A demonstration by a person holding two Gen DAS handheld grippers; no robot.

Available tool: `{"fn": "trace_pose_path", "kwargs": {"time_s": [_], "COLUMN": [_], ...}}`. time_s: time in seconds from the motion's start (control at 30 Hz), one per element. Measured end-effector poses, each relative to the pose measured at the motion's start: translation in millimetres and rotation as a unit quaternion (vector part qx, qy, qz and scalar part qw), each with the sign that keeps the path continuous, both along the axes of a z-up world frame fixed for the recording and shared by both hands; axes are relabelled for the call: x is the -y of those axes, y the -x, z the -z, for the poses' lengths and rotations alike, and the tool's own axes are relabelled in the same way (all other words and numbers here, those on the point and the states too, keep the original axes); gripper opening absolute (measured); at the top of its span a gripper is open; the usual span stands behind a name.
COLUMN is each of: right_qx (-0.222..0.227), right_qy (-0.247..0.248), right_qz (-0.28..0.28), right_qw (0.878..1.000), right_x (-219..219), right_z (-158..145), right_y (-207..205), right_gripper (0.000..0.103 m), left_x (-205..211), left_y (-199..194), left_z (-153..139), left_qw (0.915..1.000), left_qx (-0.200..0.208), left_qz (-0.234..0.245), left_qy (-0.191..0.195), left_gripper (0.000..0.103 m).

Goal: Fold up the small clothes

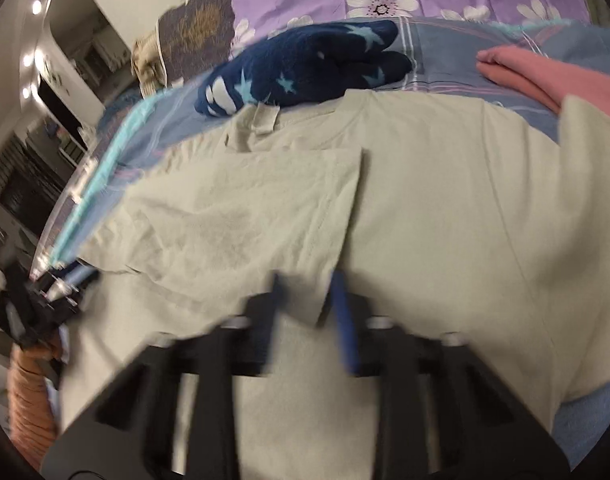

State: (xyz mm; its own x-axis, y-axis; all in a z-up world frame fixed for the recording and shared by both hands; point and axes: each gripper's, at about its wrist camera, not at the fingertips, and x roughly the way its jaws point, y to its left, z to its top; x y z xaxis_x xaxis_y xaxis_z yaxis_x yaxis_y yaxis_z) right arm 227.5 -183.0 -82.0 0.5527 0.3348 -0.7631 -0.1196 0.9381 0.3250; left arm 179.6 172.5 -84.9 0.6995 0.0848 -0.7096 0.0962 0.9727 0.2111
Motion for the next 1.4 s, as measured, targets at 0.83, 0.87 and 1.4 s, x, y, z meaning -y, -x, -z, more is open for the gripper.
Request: {"fn": "trace_pose_path", "kwargs": {"time_s": [0.83,0.87,1.4], "right_qx": [0.031,0.024,0.049], "right_qy": [-0.055,-0.064,-0.065], "right_qz": [0.018,0.009,0.143], "right_qw": [0.998,0.998,0.986], "right_x": [41,36,127], "right_z": [-30,-26,-42], "right_y": [14,13,85], "right_gripper": [0.012,0.012,0.006], "left_x": [12,23,78], "left_y": [15,8,-40], "left_z": [-56,-54,17], "left_qw": [0.9874,0.9876,0.9951], "left_qx": [0.035,0.030,-0.046], "left_qz": [0.053,0.059,0.044], "left_qy": [0.145,0.142,0.075], "left_gripper": [0.035,0.034,0.035]}}
